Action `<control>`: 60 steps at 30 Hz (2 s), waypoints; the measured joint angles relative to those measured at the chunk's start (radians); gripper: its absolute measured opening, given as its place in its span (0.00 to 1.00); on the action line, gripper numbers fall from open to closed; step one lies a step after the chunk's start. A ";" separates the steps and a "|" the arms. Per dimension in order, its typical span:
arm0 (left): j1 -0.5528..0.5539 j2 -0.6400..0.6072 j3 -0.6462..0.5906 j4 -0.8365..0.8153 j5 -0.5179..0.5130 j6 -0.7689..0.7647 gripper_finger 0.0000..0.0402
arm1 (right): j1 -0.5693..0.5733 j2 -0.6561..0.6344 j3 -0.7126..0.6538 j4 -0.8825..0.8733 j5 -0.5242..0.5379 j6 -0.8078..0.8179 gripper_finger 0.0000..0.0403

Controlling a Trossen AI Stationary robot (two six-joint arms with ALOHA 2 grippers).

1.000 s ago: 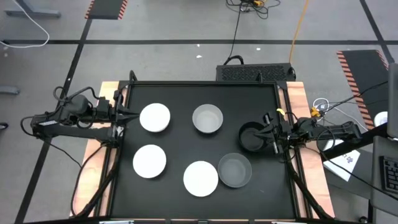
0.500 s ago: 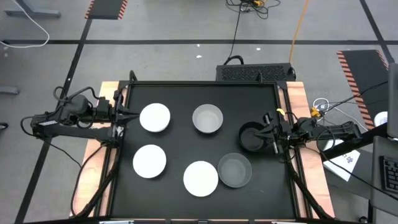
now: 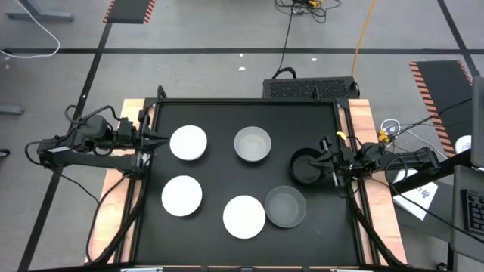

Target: Nest bowls inside each other

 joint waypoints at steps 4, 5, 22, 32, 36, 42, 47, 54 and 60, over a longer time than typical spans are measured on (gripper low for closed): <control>0.000 0.000 0.000 0.000 0.000 0.000 0.09 | 0.000 0.000 0.000 0.000 0.000 0.000 0.00; 0.000 0.000 0.000 0.000 0.000 0.000 0.09 | 0.000 0.000 0.000 0.000 0.000 0.000 0.00; 0.000 0.000 0.000 0.000 0.000 0.000 0.09 | 0.000 0.000 0.000 0.000 0.000 0.000 0.00; 0.000 0.000 0.000 0.000 0.000 0.000 0.09 | 0.000 0.000 0.000 0.083 0.000 0.026 0.00; 0.000 0.000 0.000 0.002 0.000 -0.001 0.09 | -0.011 0.002 0.035 0.182 0.000 0.057 0.00; 0.000 0.001 0.000 0.062 0.001 -0.047 0.09 | -0.035 0.071 0.281 -0.196 -0.001 0.016 0.00; 0.001 0.040 0.000 0.212 0.000 -0.067 0.09 | -0.055 0.217 0.476 -0.336 0.000 0.003 0.00; 0.079 0.171 0.104 0.188 -0.032 -0.053 0.09 | -0.122 0.381 0.639 -0.451 0.003 -0.001 0.00; 0.190 0.343 0.302 -0.030 0.022 0.018 0.09 | -0.221 0.453 0.662 -0.458 0.005 0.041 0.00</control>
